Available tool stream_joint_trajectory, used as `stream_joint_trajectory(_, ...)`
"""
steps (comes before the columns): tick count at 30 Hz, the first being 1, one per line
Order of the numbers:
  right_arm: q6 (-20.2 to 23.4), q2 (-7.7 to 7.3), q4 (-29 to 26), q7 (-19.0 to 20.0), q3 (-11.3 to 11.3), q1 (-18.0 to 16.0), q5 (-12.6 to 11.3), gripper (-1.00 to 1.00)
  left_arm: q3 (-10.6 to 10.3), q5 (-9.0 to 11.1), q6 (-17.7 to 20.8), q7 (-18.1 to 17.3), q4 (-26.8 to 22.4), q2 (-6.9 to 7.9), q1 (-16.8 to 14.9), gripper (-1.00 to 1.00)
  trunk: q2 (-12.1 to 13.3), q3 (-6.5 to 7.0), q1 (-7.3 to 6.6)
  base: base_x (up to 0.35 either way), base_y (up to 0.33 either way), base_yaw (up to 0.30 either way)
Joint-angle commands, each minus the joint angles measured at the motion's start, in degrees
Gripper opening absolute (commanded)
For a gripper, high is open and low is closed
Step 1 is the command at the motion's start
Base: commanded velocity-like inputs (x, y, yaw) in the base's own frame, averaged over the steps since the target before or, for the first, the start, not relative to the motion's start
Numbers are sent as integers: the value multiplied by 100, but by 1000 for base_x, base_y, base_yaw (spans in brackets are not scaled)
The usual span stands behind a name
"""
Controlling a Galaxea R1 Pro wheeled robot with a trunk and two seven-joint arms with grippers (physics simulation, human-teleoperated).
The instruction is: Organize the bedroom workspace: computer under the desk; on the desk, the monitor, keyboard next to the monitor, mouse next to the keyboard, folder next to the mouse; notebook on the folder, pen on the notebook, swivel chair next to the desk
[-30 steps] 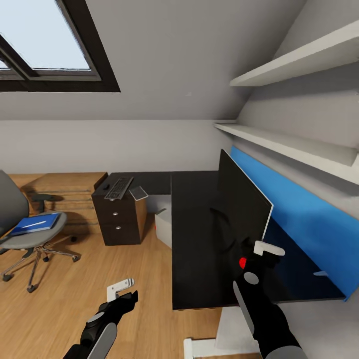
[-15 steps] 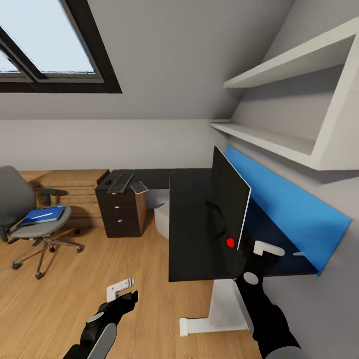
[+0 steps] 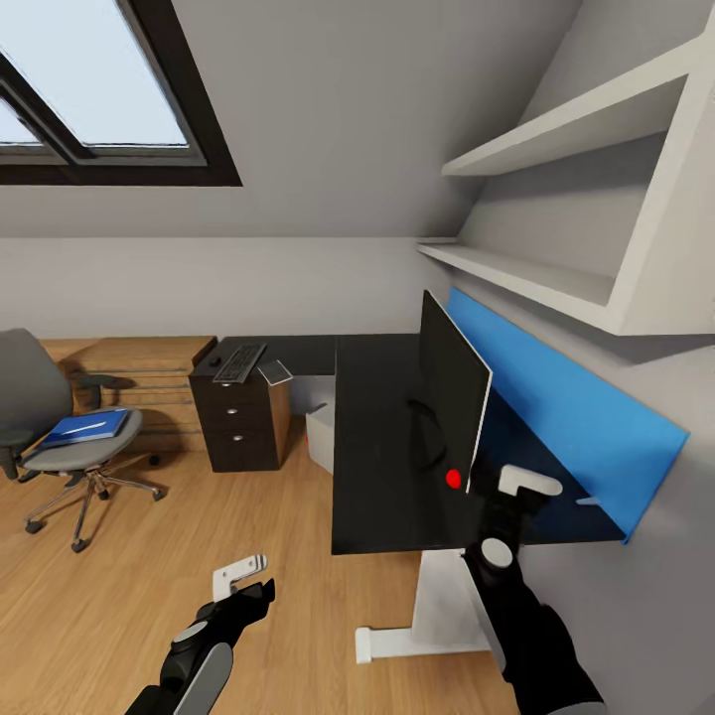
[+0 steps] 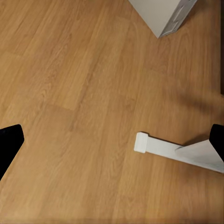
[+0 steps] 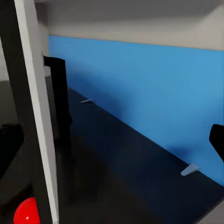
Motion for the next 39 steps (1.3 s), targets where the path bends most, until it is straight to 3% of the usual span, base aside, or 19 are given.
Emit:
stream_joint_trajectory(1, -28, 0, -54, 23, 20, 36, 25, 100, -17, 46, 6, 53, -8, 7, -6, 100, -6, -8, 1, -2, -1, 0)
stream_joint_trajectory(5, -104, -8, -351, 465, 63, 212, 36, 100, -12, 47, 4, 53, -8, 7, -6, 100, -6, -8, 1, -1, -1, 0)
stream_joint_trajectory(9, -115, -10, -422, 614, 71, 246, 44, 100, -13, 47, 4, 52, -8, 7, -6, 100, -6, -8, 1, 0, 0, 0)
stream_joint_trajectory(30, -128, -37, -443, 672, 67, 271, 59, 100, -19, 37, 3, 59, -8, 2, -6, 100, -6, -8, 1, 123, -19, 0)
stream_joint_trajectory(39, -129, -37, -443, 670, 66, 271, 59, 100, -26, 23, 2, 61, -8, -1, -6, 100, -6, -8, 1, 45, -160, 0)
